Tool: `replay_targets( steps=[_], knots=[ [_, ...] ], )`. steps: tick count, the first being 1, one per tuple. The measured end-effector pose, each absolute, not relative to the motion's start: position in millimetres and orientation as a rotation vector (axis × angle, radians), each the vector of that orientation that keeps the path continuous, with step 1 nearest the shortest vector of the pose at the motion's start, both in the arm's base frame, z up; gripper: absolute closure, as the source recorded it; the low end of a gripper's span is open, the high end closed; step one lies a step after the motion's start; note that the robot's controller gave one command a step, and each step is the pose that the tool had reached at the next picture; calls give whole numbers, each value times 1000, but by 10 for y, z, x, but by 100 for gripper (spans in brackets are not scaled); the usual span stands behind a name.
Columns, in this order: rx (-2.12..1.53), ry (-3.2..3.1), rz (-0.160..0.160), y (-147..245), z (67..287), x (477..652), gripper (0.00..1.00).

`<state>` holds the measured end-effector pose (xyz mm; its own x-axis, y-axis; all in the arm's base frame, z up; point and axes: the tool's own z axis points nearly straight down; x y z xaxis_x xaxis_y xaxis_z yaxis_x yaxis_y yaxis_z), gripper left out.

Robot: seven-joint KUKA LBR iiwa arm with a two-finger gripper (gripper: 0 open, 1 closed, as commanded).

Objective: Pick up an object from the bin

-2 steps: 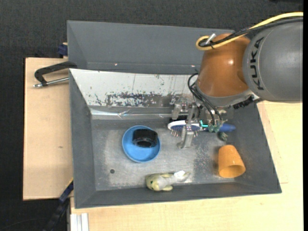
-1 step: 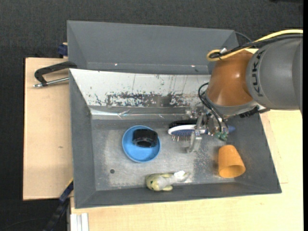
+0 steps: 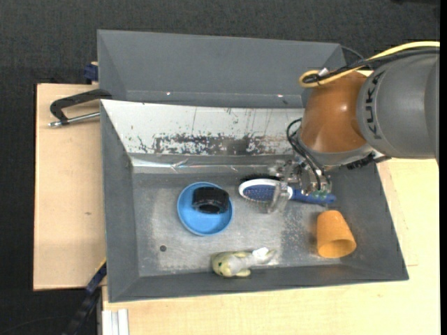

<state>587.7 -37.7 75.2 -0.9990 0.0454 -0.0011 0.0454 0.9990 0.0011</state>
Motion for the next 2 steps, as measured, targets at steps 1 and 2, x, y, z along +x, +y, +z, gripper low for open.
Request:
replay_targets(
  steps=[1,2],
  knots=[
    [-114,3137,23,-608,705,5899,100],
    [-232,3120,-3,-724,1830,5871,100]
  ],
)
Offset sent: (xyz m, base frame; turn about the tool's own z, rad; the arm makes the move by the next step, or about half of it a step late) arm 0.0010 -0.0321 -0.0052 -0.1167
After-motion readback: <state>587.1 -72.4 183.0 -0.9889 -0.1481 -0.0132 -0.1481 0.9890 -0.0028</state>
